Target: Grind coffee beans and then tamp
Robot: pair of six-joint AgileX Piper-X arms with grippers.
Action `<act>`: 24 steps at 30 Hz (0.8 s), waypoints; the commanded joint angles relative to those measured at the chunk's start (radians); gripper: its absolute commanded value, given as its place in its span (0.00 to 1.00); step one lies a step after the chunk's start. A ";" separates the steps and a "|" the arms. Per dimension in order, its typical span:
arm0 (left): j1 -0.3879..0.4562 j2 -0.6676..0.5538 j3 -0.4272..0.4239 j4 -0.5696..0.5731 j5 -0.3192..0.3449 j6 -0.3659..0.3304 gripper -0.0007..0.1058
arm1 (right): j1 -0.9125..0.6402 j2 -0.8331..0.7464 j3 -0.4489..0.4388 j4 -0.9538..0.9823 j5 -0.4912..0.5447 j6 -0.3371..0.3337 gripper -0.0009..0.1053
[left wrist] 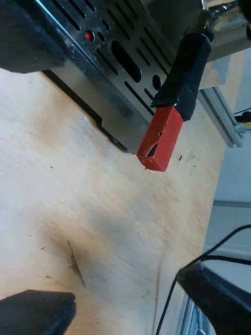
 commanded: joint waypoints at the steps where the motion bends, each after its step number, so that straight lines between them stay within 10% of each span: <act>1: -0.002 -0.001 -0.001 -0.016 -0.006 0.001 0.80 | 0.026 0.000 0.013 -0.030 0.337 0.075 0.52; 4: -0.002 -0.001 -0.001 -0.016 -0.006 0.001 0.80 | 0.163 0.052 0.076 -0.117 0.610 0.203 0.52; 9: -0.002 -0.001 -0.001 -0.016 -0.006 0.001 0.80 | 0.233 0.139 0.078 -0.192 0.783 0.300 0.51; 24: -0.002 -0.001 -0.001 -0.016 -0.006 0.001 0.80 | 0.243 0.359 0.078 -0.445 0.875 0.335 0.32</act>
